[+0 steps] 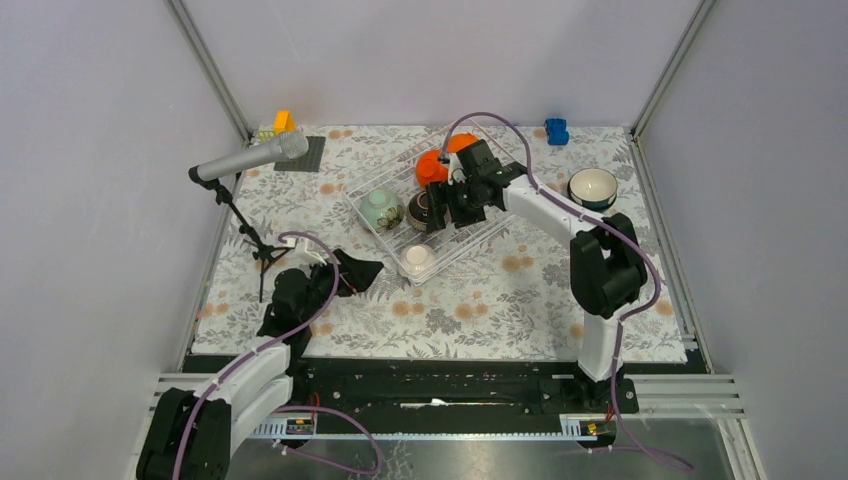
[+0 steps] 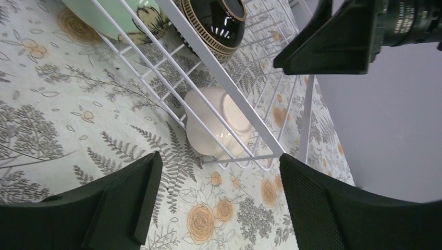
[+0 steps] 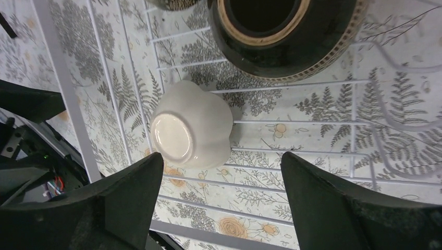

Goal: Unload the bowls from the dish rack

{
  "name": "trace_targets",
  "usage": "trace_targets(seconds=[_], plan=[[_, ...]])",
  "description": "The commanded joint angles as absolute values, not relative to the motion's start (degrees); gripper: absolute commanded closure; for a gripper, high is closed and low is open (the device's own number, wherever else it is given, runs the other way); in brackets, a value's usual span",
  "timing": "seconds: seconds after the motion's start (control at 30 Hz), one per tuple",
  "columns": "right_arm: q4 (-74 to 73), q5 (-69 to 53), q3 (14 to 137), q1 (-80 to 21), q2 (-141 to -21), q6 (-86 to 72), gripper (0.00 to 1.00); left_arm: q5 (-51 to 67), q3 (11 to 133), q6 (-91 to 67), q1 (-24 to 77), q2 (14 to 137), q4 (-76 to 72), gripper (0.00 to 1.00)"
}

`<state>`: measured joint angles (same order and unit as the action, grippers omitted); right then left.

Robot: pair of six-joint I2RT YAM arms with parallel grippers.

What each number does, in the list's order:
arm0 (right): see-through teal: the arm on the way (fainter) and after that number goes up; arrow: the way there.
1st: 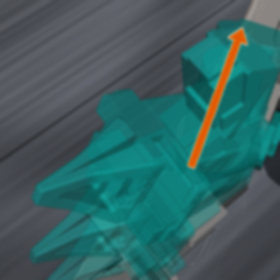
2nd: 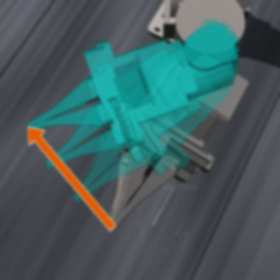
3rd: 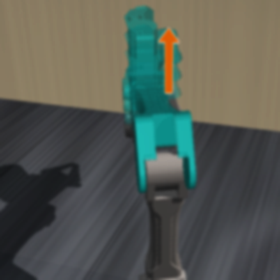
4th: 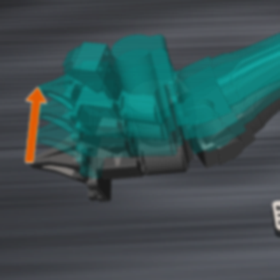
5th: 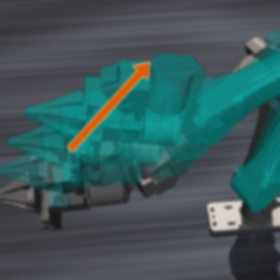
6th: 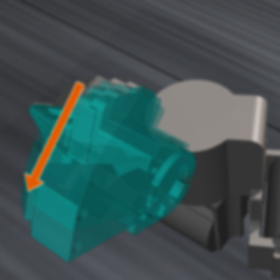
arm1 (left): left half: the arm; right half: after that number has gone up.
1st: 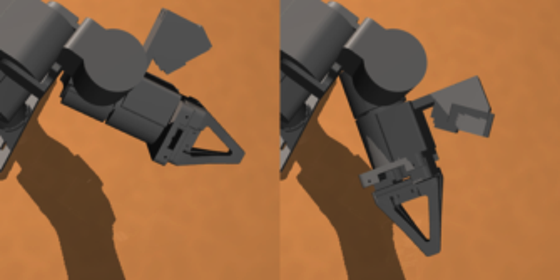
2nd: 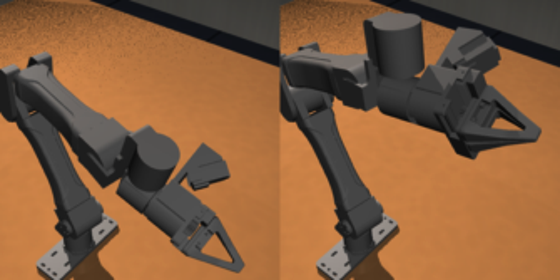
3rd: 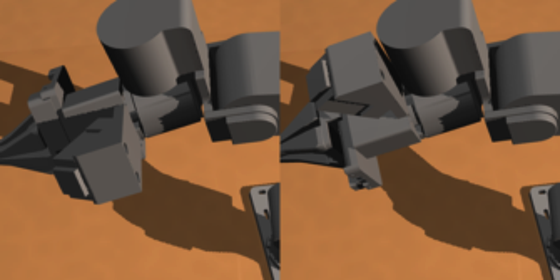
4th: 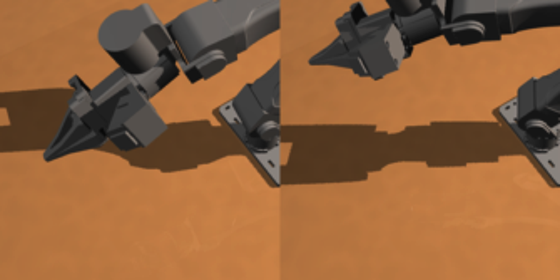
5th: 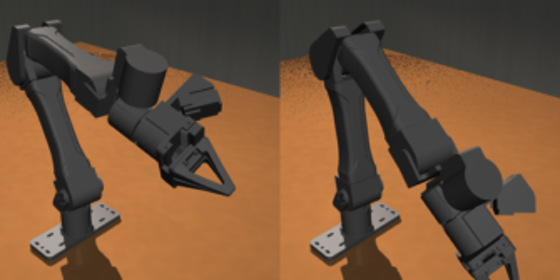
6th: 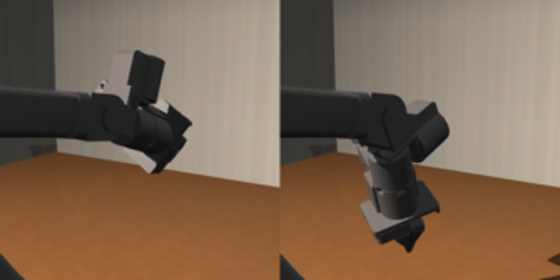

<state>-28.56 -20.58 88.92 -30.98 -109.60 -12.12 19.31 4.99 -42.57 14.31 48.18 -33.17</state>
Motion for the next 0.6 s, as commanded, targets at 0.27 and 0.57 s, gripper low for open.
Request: trace_targets(seconds=[0.27, 0.57], plan=[[-29.8, -27.3, 91.7, -32.7, -115.7, -9.2, 0.08, 15.4, 2.9, -45.1, 19.4, 51.6, -37.0, 0.52], [-28.5, -29.4, 90.3, -33.6, -117.7, -9.7, 0.08, 13.7, 6.6, -48.3, 21.0, 63.8, -41.7, 0.62]])
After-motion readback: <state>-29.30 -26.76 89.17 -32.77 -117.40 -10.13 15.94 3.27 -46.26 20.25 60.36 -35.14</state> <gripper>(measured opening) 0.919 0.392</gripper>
